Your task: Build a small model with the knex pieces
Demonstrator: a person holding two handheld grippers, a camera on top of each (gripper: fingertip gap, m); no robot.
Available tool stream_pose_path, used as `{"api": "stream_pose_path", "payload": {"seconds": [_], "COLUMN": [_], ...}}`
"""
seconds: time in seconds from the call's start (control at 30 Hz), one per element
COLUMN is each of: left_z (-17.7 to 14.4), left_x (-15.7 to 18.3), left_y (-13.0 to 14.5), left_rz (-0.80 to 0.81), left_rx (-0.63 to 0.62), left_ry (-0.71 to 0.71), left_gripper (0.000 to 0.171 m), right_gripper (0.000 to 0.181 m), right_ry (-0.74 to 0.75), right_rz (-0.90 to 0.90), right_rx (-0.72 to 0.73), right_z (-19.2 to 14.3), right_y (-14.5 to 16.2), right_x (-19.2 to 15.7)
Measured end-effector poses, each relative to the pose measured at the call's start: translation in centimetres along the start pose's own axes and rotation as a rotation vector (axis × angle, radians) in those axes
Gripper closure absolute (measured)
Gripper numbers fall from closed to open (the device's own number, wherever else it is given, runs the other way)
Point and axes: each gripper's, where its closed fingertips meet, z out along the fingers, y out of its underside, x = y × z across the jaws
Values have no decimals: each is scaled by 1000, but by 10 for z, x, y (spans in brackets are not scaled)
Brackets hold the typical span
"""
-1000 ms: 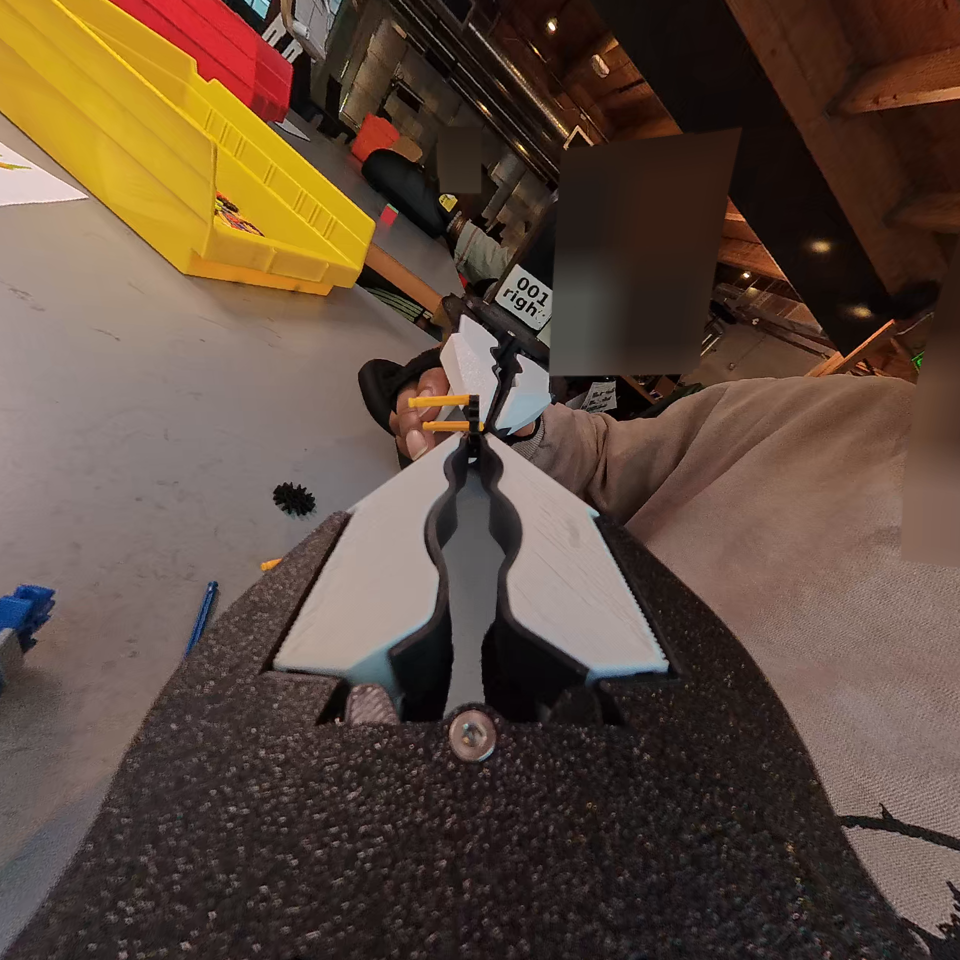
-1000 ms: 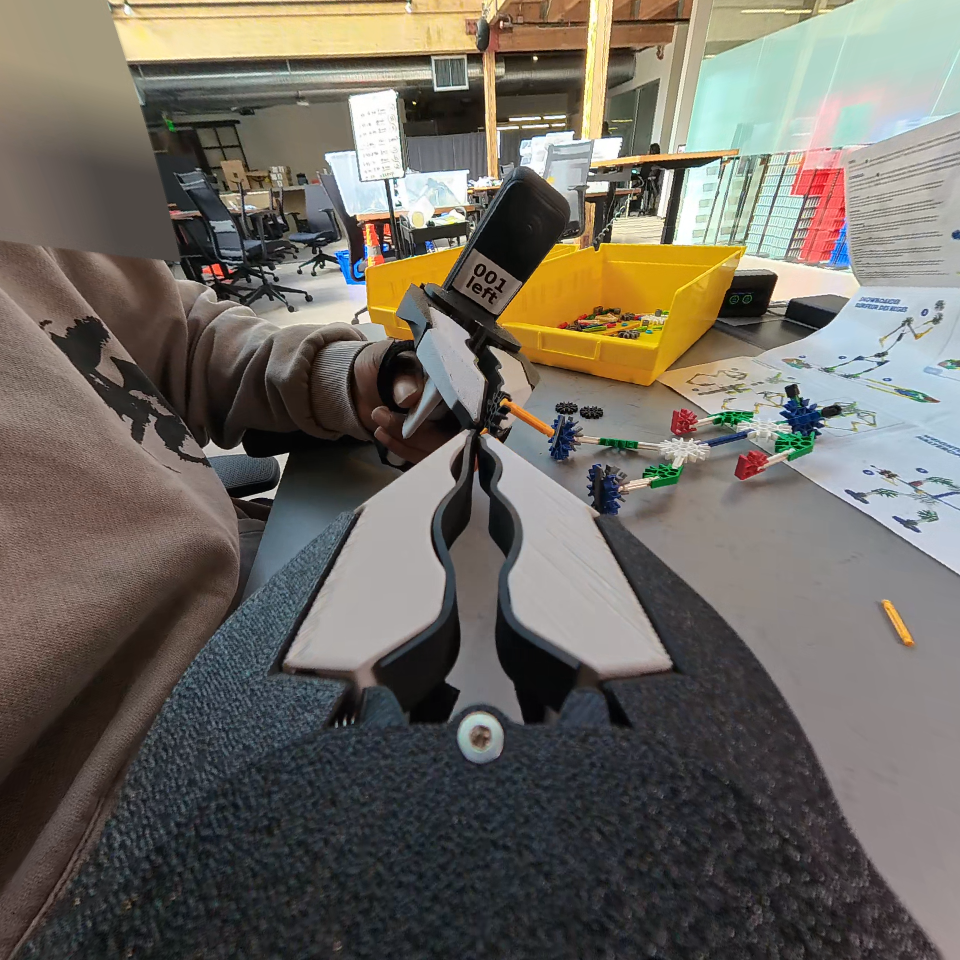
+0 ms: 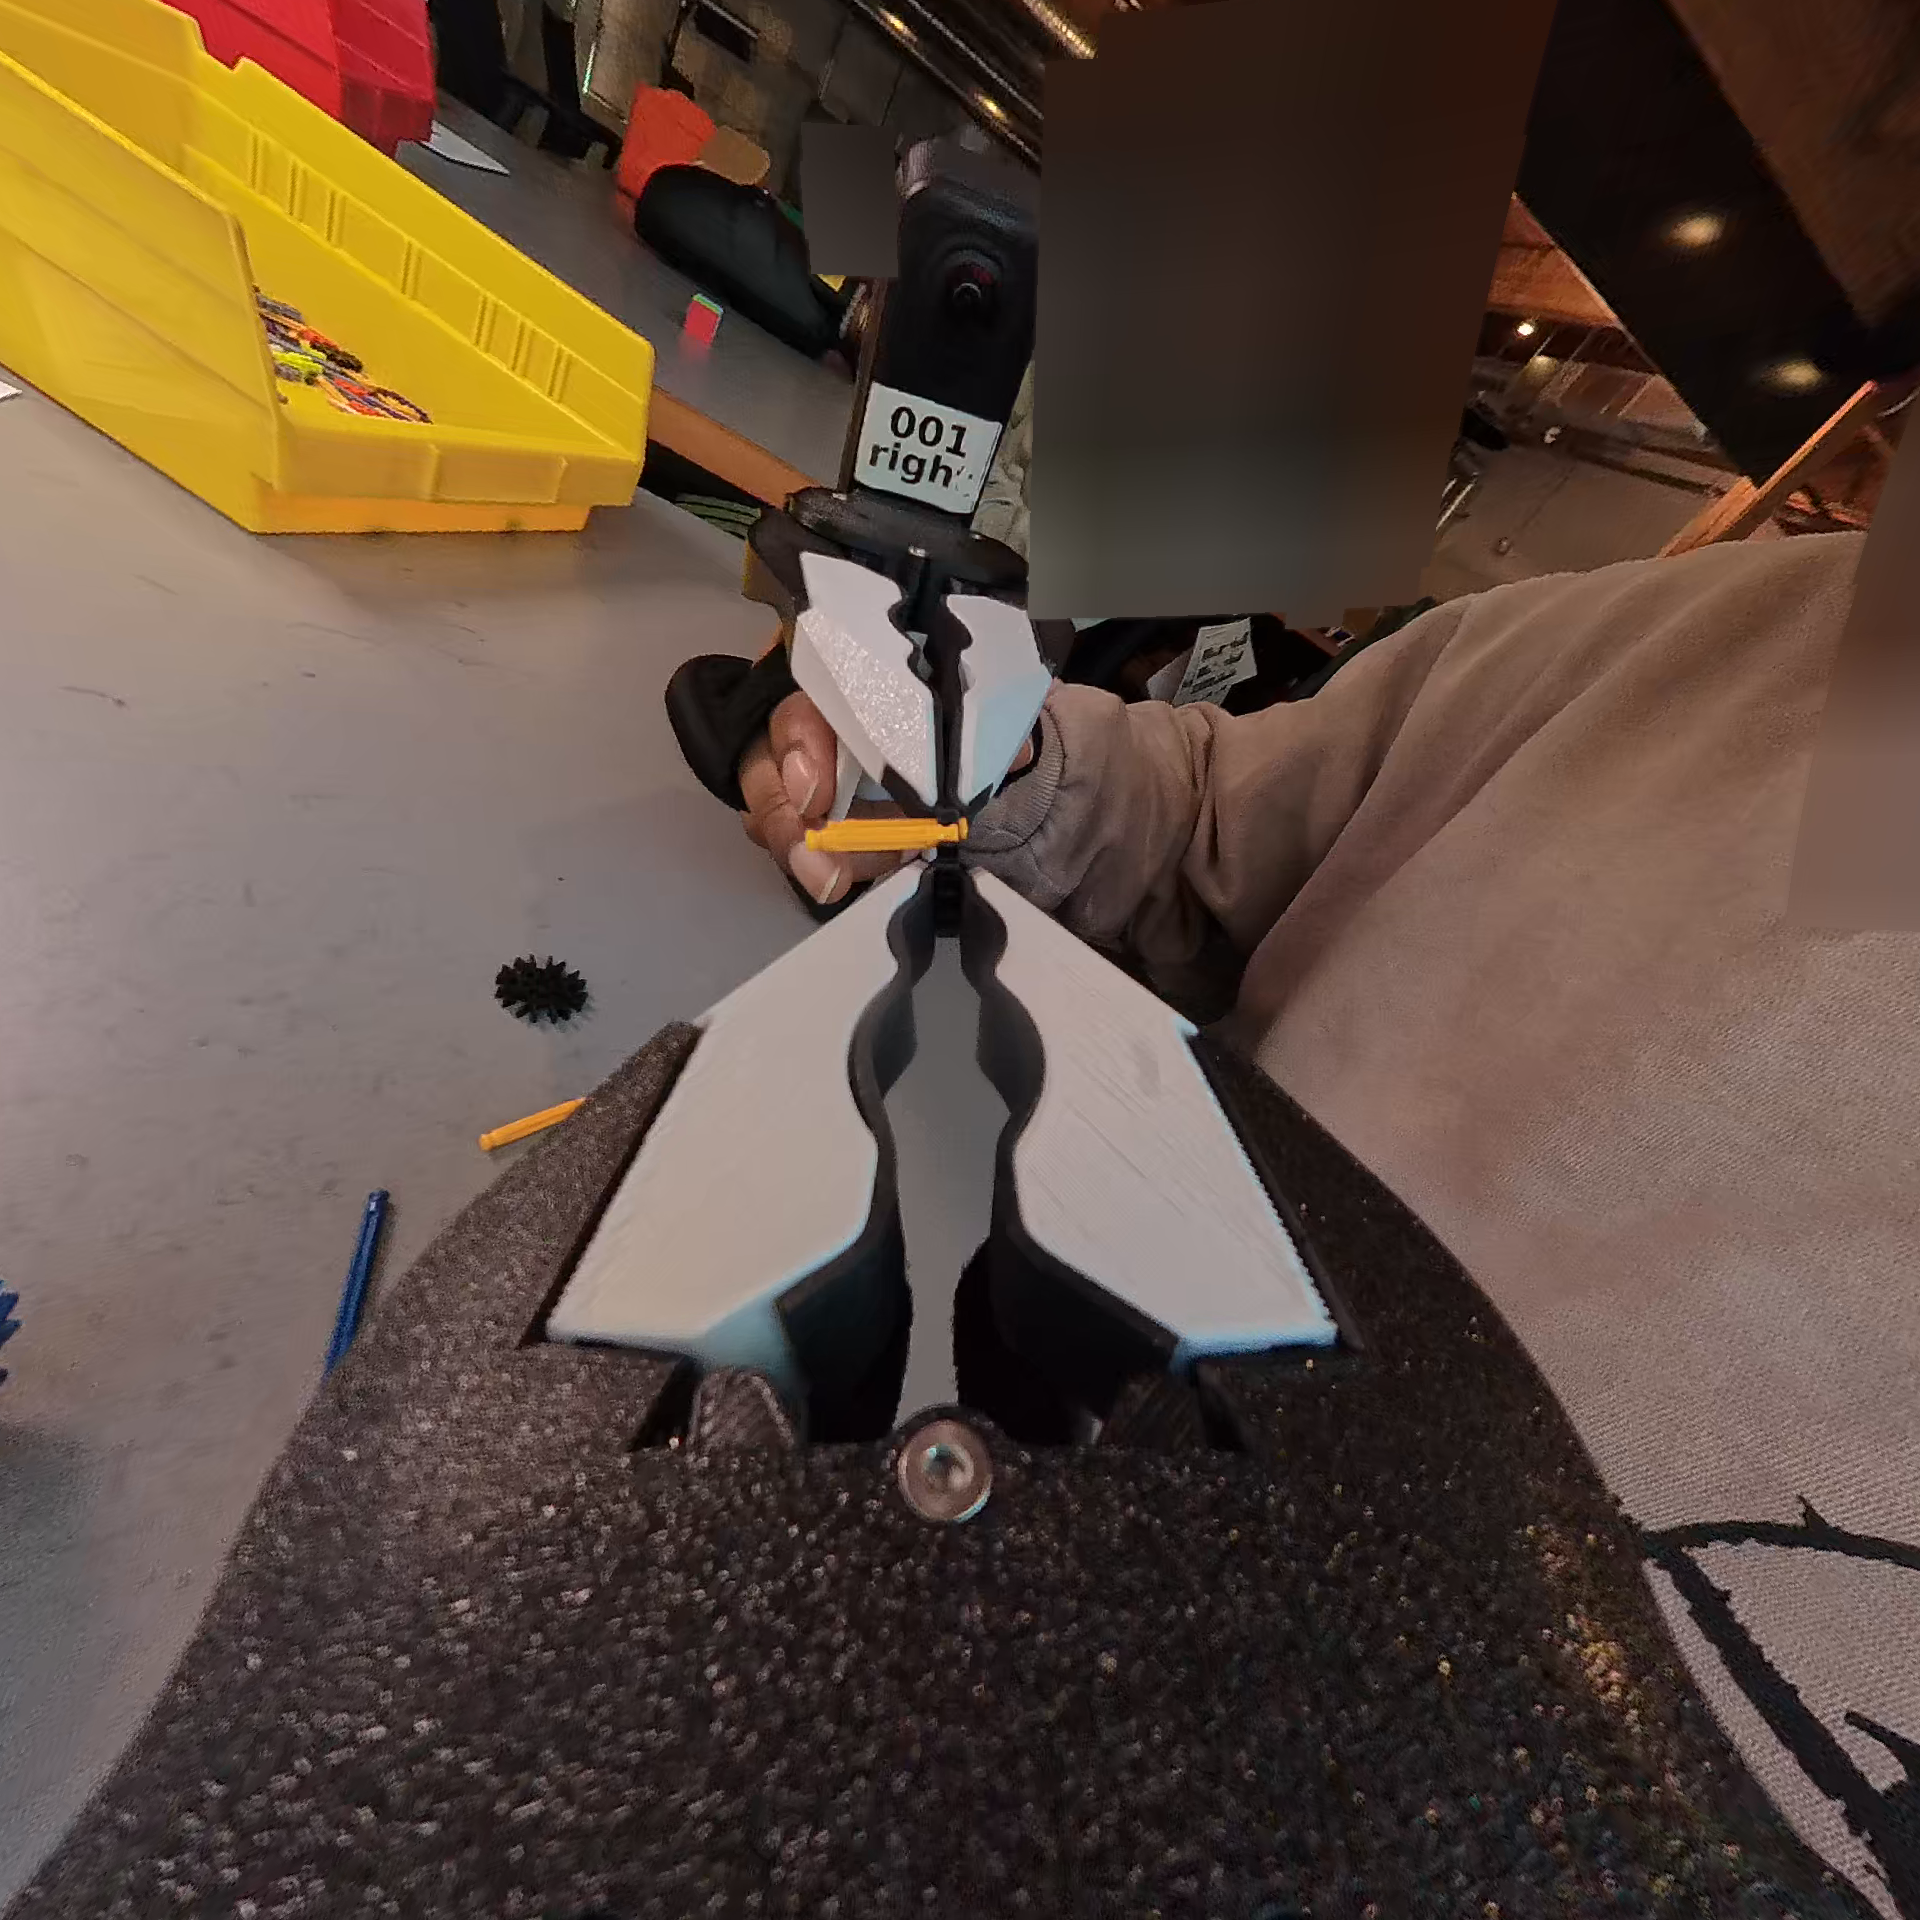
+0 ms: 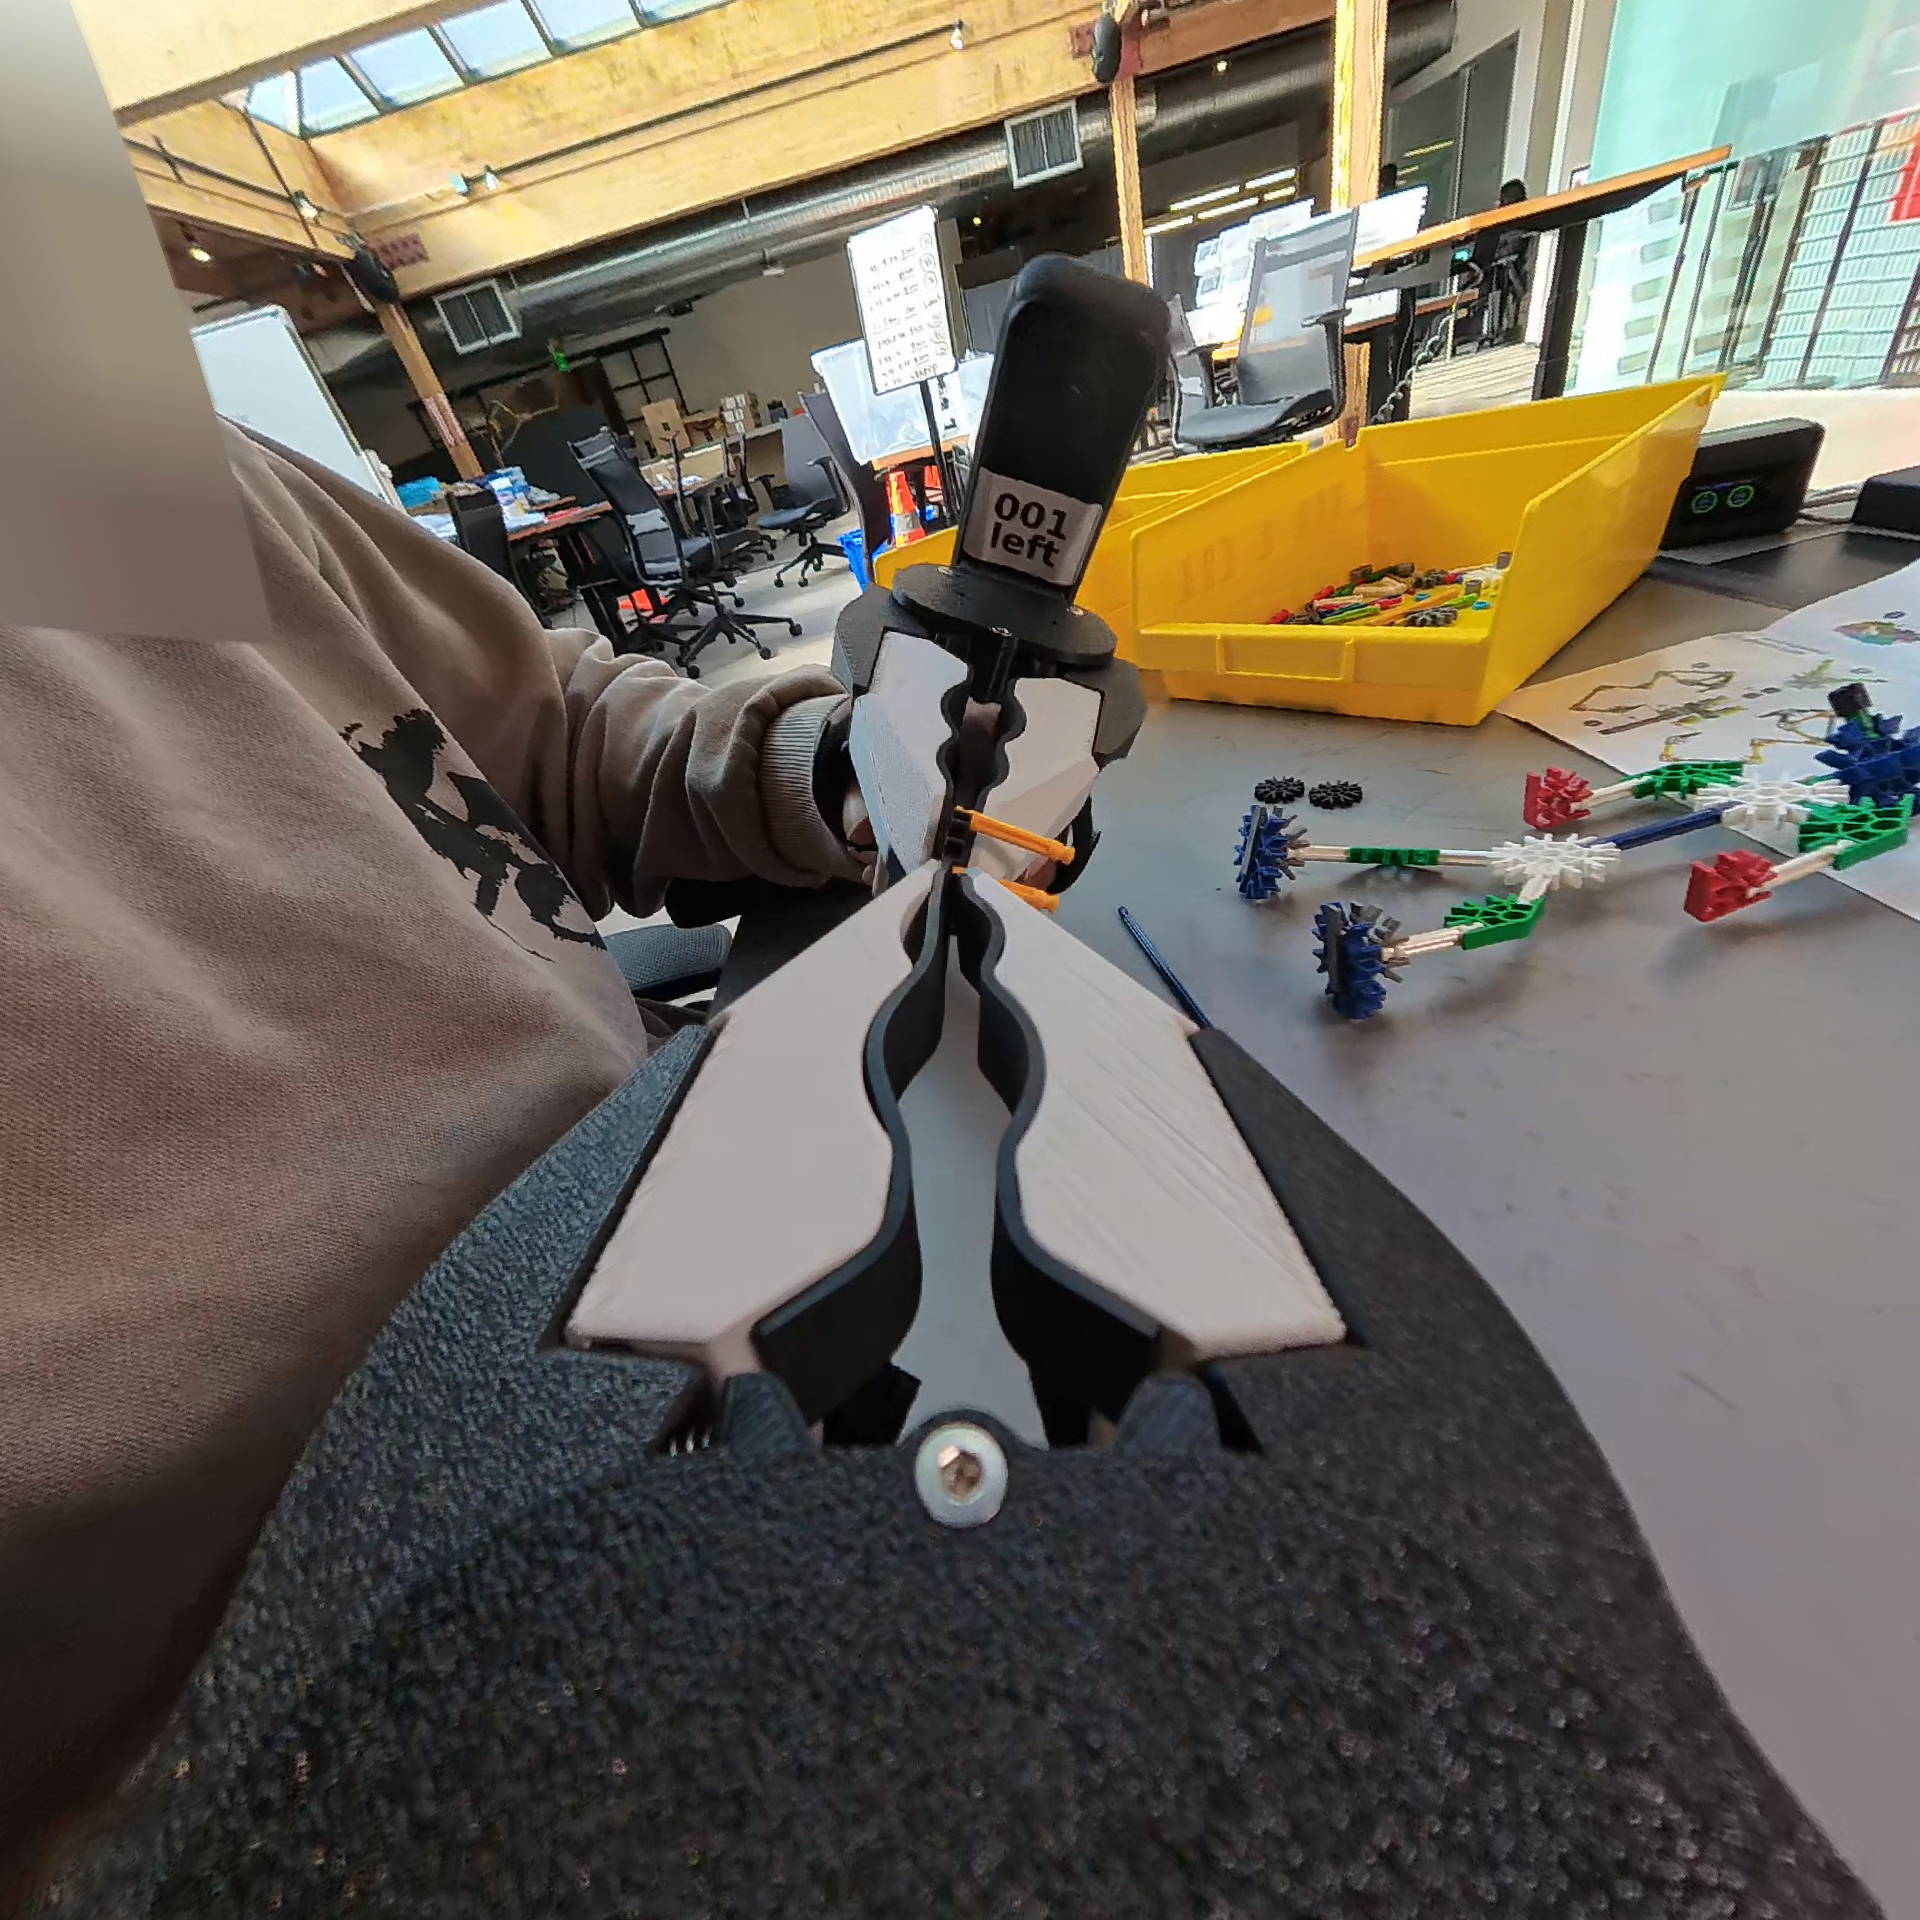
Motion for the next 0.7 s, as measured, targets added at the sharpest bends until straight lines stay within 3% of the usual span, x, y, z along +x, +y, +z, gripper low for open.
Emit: {"api": "stream_pose_path", "payload": {"seconds": [0.3,0.7], "left_z": [2,6], "left_x": [-11,1], "left_y": [18,33], "left_rz": [190,240], "left_rx": [-138,-193], "left_ry": [-156,-100], "left_gripper": [170,171], "right_gripper": [181,181], "right_ry": [40,-30], "right_rz": [-73,-99], "right_rx": [-130,-187], "right_z": [1,4], "right_y": [19,28], "right_x": [2,-14]}}
